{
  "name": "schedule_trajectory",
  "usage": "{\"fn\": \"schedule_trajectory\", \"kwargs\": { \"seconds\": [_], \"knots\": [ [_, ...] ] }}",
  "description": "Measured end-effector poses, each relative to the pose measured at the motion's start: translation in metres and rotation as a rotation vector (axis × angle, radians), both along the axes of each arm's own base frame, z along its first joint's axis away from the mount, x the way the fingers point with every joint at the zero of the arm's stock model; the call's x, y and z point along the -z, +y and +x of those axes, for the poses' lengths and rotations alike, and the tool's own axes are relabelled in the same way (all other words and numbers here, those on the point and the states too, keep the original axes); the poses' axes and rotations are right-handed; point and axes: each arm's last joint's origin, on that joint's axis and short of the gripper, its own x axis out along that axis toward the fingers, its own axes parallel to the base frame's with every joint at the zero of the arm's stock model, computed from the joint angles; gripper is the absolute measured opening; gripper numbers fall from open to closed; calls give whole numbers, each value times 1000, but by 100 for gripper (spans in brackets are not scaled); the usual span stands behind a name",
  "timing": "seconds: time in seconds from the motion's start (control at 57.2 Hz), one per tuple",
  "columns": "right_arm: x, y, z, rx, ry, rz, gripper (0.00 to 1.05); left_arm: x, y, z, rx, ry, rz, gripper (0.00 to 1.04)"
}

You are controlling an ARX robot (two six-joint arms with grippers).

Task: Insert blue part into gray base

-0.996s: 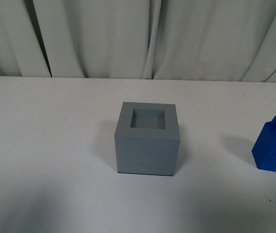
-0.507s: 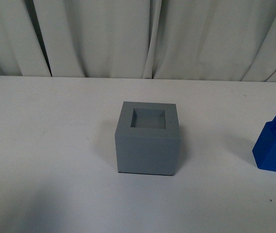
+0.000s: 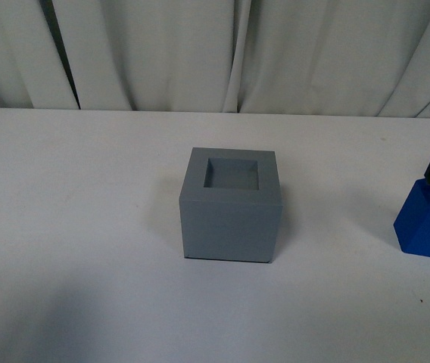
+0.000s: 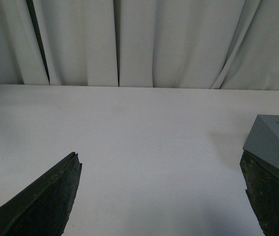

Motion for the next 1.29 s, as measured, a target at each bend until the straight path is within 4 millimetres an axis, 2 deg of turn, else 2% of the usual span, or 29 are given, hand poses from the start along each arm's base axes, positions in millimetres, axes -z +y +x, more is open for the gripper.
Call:
{"fn": "schedule_trajectory", "kwargs": {
  "seconds": [0.227, 1.293],
  "knots": [
    [13, 5, 15, 27, 36, 8, 96, 0, 0, 0, 0, 0, 0, 98],
    [47, 7, 32, 140, 107, 38, 96, 0, 0, 0, 0, 0, 0, 98]
  ]
}}
